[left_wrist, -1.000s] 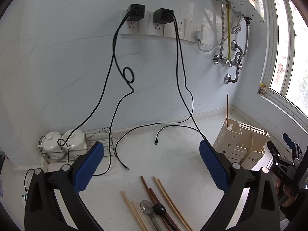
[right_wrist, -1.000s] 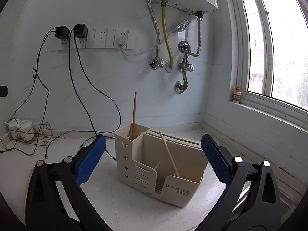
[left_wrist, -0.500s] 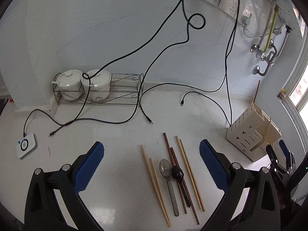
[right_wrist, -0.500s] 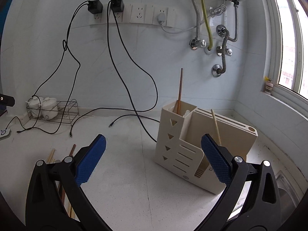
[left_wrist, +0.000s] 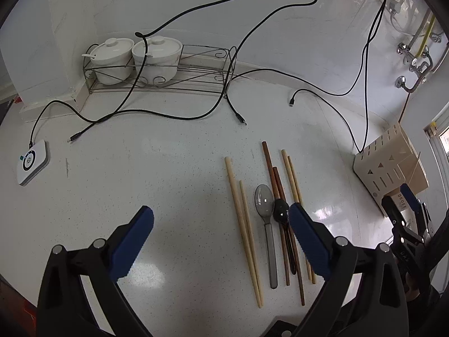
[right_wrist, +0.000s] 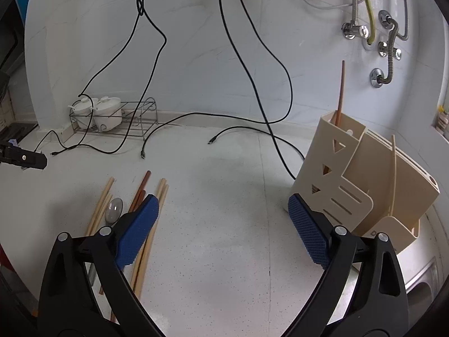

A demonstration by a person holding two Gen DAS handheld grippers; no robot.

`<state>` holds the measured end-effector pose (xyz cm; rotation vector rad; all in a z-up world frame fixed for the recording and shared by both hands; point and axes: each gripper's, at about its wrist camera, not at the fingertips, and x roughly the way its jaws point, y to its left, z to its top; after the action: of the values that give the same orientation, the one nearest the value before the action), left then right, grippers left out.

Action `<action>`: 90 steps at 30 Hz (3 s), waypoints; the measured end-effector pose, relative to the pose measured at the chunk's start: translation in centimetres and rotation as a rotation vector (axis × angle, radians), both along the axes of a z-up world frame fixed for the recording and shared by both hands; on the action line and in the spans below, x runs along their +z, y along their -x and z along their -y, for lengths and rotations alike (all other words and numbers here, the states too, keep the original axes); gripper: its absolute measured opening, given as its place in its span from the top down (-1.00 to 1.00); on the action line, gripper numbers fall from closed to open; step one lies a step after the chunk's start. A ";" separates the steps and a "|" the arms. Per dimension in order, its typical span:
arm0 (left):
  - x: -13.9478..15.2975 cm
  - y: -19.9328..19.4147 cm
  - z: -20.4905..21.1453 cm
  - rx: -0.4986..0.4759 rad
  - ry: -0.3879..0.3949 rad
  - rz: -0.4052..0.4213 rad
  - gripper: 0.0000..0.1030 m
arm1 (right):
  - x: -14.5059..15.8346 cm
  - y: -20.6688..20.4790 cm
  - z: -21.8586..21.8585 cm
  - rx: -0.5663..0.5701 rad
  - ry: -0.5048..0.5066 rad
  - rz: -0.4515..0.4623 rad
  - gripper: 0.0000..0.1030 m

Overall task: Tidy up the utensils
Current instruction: 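Move both open tools back over the remaining utensils, then grasp a pale bamboo chopstick with the left tool while the right tool grasps another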

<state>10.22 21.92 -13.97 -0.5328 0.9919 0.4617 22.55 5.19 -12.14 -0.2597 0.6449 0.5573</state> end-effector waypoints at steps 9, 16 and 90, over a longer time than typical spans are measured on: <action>-2.4 -0.3 0.3 -0.003 0.047 -0.039 -0.77 | -2.6 -2.2 -2.1 0.043 0.046 -0.222 -0.26; -4.6 -1.1 0.5 -0.009 0.091 -0.079 -0.58 | -5.9 -1.9 -5.2 0.165 0.174 -0.391 -0.01; -10.3 -3.9 2.6 -0.056 -0.074 -0.296 0.58 | -10.3 -2.6 -9.4 0.201 0.230 -0.484 0.28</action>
<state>14.14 19.29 -24.26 -0.3747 1.2648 0.5350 25.17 14.62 -22.45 -0.4141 1.1646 0.7482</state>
